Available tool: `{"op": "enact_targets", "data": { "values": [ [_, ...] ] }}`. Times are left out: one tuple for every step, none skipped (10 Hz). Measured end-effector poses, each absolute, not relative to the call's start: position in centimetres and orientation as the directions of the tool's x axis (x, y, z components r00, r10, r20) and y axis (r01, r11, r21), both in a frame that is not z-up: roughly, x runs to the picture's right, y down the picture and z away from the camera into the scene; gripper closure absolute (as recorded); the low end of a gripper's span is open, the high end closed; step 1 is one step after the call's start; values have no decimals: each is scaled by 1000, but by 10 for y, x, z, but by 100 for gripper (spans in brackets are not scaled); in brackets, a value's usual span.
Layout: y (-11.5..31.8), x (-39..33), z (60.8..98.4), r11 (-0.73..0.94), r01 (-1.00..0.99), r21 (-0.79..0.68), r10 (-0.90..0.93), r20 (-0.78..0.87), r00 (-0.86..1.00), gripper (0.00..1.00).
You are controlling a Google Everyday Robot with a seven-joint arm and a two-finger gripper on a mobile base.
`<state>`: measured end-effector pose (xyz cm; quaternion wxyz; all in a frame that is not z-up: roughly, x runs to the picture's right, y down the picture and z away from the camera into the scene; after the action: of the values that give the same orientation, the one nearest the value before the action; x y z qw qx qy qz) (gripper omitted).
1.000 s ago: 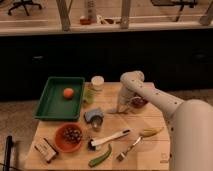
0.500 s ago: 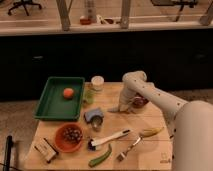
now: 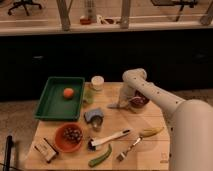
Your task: Wipe table surface with towel
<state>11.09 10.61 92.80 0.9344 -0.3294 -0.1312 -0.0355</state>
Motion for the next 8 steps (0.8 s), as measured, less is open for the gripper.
{"op": "enact_targets", "data": {
  "values": [
    [105, 107, 928, 782, 161, -603, 16, 278, 960, 100],
    [105, 101, 927, 780, 173, -601, 12, 291, 957, 100],
    [105, 90, 925, 778, 200, -595, 0, 319, 948, 100],
    [108, 85, 922, 775, 217, -593, -7, 336, 942, 100],
    [112, 82, 917, 771, 235, -592, -13, 354, 935, 100],
    [117, 79, 910, 766, 253, -591, -21, 371, 928, 100],
    [124, 79, 903, 760, 268, -592, -27, 384, 923, 100],
    [127, 82, 899, 757, 275, -593, -30, 388, 921, 100]
  ]
}}
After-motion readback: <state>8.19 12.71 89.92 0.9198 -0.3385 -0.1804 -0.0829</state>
